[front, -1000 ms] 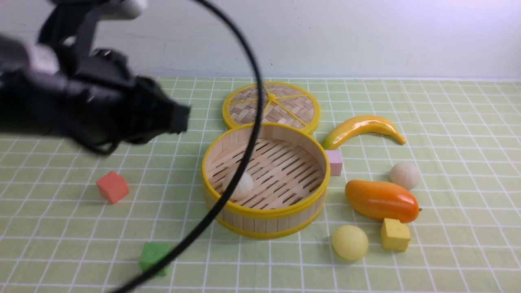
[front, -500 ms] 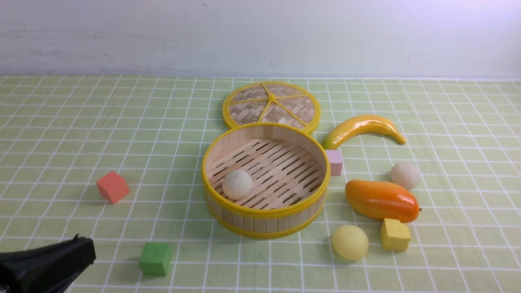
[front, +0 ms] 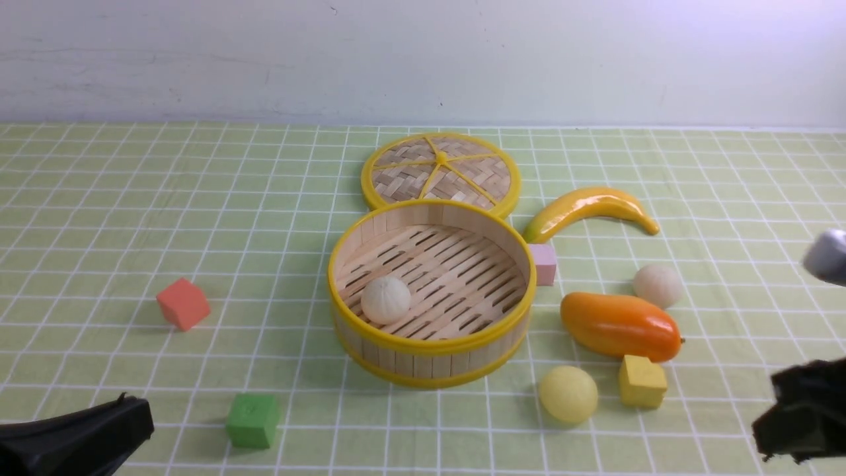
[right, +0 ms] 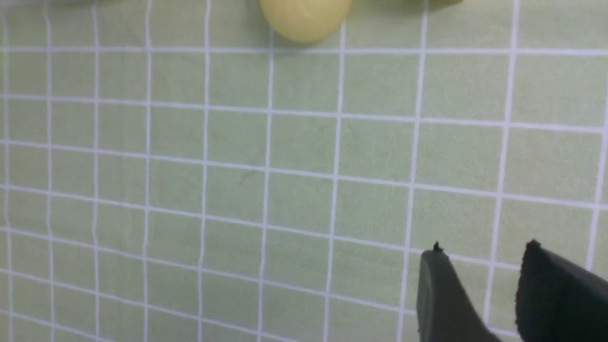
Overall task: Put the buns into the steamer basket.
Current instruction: Use the right arm to grab a steamed stuffed bun
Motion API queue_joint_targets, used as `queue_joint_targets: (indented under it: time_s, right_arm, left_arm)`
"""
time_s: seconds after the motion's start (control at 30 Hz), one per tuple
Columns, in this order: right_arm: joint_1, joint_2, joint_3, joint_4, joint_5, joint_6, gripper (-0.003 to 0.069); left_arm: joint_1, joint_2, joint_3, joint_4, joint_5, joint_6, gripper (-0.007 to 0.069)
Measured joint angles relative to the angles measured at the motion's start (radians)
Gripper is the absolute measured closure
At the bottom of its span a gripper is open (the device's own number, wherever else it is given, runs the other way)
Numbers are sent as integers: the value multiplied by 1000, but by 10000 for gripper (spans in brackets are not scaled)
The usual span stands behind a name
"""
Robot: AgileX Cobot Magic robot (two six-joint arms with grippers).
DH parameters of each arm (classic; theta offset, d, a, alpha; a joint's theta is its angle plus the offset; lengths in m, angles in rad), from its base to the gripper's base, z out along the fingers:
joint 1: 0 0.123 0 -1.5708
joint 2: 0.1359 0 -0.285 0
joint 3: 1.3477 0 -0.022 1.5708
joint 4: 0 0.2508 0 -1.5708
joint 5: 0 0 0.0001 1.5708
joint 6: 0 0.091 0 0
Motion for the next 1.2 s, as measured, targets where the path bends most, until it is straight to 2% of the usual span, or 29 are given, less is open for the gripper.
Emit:
queue_joint_targets:
  time_s: [0.17, 0.2, 0.27, 0.4, 0.6, 0.87, 1.2]
  right_arm:
    - [199, 226, -150, -54, -70, 18, 418]
    - [214, 242, -162, -57, -70, 21, 418]
    - [290, 333, -225, -118, -115, 74, 418]
    - [355, 471, -299, -220, -159, 155, 418]
    - [364, 577, -341, -305, -220, 239, 418]
    - [364, 602, -344, -314, -307, 247, 418]
    - [352, 633, -344, -331, -326, 278, 418]
  left_arm:
    - [0, 0, 0, 0, 0, 0, 638]
    - [0, 0, 0, 0, 0, 0, 638]
    - [0, 0, 0, 0, -1, 0, 638]
    - [0, 0, 0, 5, -3, 0, 638]
    - [0, 0, 0, 8, -6, 0, 638]
    - [0, 0, 0, 8, -6, 1, 638]
    - [0, 0, 0, 9, -6, 1, 637]
